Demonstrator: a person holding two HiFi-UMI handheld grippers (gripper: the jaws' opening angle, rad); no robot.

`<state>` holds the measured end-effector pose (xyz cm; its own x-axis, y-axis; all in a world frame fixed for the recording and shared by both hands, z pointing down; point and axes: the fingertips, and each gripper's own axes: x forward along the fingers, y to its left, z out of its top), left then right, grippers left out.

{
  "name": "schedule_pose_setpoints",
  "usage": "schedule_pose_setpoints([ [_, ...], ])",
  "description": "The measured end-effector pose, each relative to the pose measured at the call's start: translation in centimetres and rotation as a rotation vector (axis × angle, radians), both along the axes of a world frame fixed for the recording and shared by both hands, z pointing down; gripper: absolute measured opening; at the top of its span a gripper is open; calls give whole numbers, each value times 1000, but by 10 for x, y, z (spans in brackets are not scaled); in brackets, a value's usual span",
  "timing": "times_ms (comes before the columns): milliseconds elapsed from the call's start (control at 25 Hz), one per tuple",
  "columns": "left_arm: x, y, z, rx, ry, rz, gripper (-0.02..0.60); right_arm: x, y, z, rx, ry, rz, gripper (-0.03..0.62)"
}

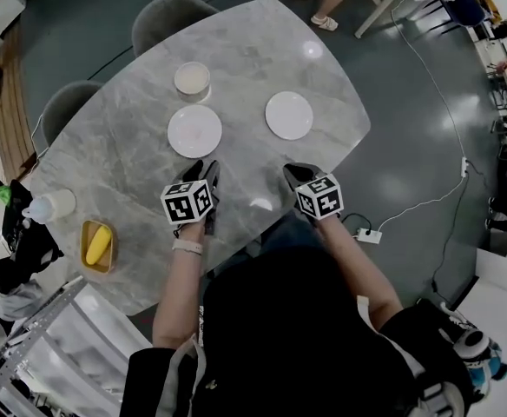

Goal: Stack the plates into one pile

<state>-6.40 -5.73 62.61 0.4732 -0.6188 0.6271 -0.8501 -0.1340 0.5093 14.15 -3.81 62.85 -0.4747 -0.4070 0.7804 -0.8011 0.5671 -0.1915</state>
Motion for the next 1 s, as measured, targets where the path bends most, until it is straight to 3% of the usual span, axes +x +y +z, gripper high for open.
schedule_pose_setpoints([
  [320,72,-11,-3,-8,-34,72,166,55,-34,2,3,-44,40,18],
  [520,118,-32,-2,-18,-77,121,164,83,-68,3,1,-76,12,18],
  [1000,189,-82,17,-39,-222,171,55,115,-144,19,-13,-122,-89,22],
])
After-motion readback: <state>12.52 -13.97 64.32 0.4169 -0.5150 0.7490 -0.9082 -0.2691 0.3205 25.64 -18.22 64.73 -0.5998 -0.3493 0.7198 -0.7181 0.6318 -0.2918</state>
